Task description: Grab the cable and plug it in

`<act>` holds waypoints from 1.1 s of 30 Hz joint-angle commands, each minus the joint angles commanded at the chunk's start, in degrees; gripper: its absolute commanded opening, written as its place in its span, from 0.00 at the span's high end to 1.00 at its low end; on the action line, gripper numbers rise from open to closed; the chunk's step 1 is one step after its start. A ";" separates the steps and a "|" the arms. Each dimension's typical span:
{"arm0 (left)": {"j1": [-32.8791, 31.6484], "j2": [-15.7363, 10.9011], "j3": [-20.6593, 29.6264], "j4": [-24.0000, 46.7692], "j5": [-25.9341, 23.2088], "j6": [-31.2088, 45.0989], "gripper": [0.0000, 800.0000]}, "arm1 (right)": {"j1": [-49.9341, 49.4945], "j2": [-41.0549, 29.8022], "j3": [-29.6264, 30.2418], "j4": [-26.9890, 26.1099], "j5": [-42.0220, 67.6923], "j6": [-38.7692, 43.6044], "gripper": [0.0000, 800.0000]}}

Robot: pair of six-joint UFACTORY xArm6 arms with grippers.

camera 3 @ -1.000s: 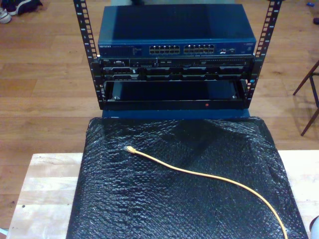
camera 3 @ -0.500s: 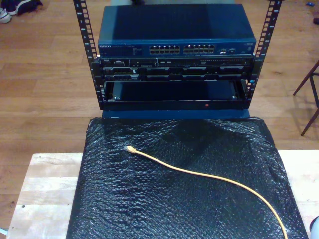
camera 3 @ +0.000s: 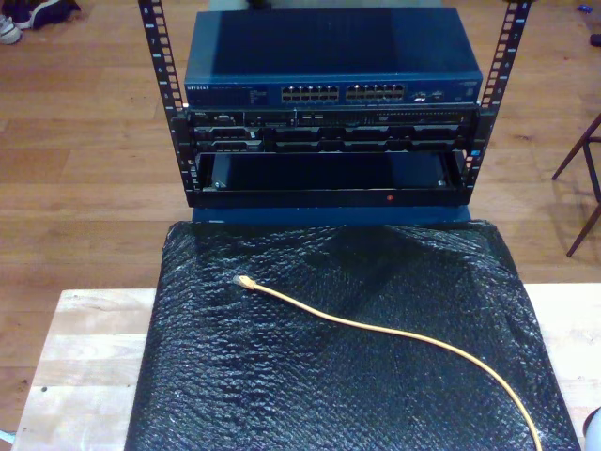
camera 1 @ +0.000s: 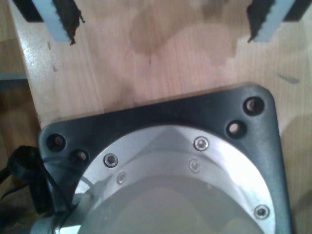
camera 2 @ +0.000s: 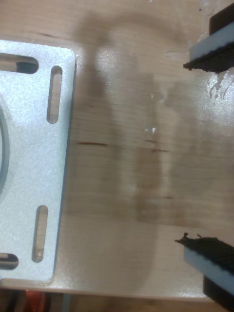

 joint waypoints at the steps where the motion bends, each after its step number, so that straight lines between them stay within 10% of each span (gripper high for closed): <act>1: 0.00 0.00 0.00 0.00 0.00 0.00 0.00 | 0.00 0.00 0.00 0.00 0.00 0.00 0.00; 33: -0.09 -0.18 -1.49 0.26 2.11 -0.09 0.00 | 0.00 -0.09 -4.40 0.09 6.42 0.00 0.00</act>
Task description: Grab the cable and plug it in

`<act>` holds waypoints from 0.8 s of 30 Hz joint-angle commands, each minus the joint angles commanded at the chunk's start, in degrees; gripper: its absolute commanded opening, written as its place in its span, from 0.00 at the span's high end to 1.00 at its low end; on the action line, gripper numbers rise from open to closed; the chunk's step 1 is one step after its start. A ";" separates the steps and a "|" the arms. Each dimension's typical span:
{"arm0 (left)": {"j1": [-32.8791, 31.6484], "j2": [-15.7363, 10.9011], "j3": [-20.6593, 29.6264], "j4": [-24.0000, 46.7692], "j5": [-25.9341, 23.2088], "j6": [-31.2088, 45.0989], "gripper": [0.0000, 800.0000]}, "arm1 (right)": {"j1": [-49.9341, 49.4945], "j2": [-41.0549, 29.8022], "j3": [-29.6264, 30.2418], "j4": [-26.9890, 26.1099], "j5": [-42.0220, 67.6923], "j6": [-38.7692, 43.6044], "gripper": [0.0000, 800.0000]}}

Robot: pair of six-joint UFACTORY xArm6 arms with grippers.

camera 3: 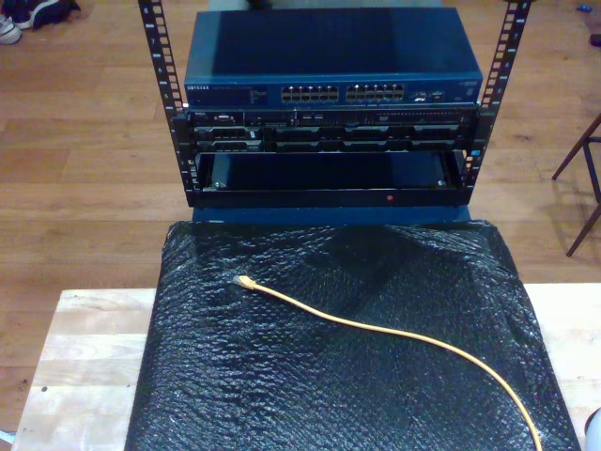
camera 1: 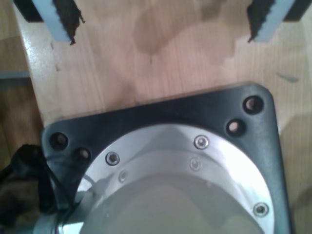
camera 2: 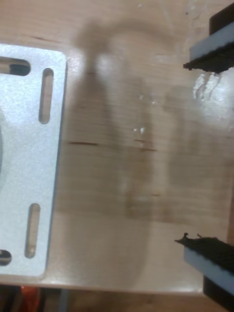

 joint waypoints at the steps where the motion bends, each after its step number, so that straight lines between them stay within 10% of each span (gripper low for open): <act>1: 0.00 0.00 -0.44 0.00 0.62 0.00 0.00 | 0.00 0.00 -1.23 0.00 2.29 0.00 0.00; 24: -0.70 0.00 -15.03 -0.44 19.34 -1.05 0.00 | 0.97 0.44 -20.66 6.68 21.10 10.55 0.00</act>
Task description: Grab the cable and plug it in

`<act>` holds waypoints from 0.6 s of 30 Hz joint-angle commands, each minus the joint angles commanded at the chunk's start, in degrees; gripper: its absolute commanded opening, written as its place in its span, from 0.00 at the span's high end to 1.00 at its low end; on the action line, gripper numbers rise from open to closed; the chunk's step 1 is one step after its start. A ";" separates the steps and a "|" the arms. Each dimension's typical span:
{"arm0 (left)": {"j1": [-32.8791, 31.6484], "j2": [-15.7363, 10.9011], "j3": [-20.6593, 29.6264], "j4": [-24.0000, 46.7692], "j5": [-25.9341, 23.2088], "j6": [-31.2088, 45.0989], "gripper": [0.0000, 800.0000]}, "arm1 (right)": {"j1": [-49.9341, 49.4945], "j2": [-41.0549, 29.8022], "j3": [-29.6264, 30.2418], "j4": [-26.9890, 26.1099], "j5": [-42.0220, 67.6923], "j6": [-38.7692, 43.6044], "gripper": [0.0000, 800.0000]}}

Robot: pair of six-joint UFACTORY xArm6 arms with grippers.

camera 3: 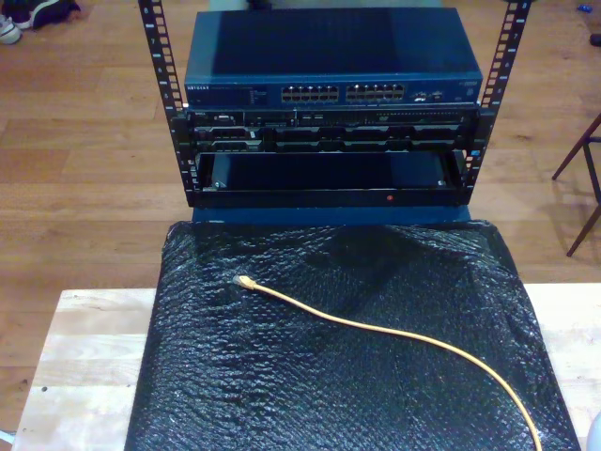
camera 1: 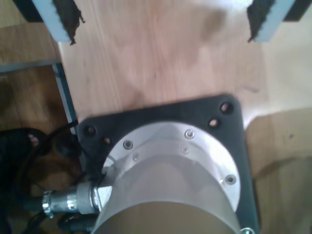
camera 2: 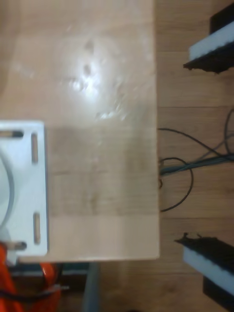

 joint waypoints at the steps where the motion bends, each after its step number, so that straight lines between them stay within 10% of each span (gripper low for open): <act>1: -0.26 0.00 -0.53 -0.09 0.26 -0.44 0.00 | 0.62 0.09 -0.44 0.70 0.00 1.49 0.00; 18: -13.71 0.26 -6.59 -5.01 5.63 -17.32 0.00 | 15.56 0.44 -9.49 8.62 5.27 28.22 0.00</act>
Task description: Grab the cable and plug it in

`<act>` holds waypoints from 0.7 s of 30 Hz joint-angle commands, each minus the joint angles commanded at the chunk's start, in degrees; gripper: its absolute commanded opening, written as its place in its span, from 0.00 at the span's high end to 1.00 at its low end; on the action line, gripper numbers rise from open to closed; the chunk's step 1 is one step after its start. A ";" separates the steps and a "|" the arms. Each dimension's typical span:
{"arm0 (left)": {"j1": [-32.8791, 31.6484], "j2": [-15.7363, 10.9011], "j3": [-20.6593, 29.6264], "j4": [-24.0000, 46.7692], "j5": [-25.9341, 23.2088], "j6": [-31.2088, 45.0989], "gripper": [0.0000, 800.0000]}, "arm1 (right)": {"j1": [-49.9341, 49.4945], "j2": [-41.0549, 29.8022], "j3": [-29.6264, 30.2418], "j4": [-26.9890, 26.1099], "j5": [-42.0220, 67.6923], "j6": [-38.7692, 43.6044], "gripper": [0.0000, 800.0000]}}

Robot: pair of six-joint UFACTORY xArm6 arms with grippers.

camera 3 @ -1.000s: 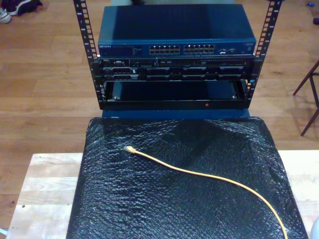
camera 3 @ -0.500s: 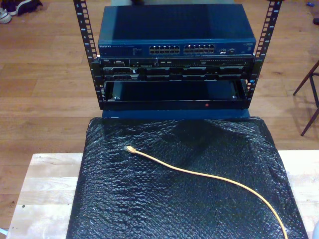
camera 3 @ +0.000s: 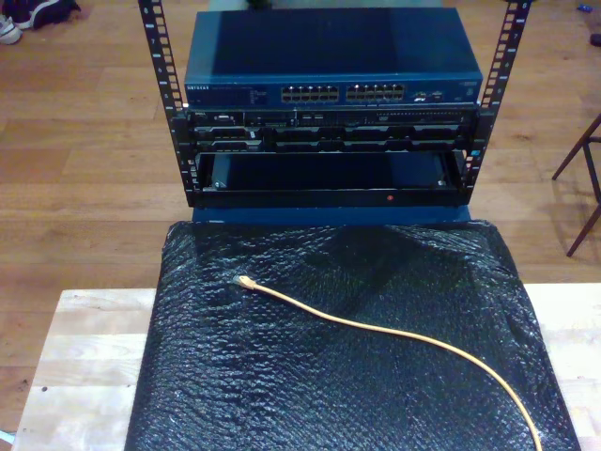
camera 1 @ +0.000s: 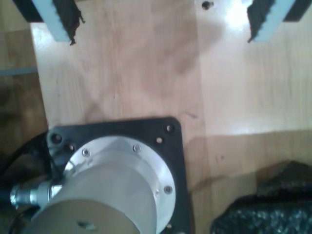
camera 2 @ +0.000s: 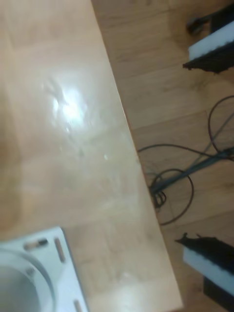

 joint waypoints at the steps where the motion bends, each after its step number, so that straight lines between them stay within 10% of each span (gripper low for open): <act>1: -1.32 0.00 -0.09 -0.26 0.26 -1.14 0.00 | 0.62 0.00 -0.70 0.35 0.44 0.97 0.01; 21: -13.54 1.58 -2.02 -9.76 5.27 -11.16 0.00 | 6.86 9.23 -14.51 14.77 17.67 11.08 0.01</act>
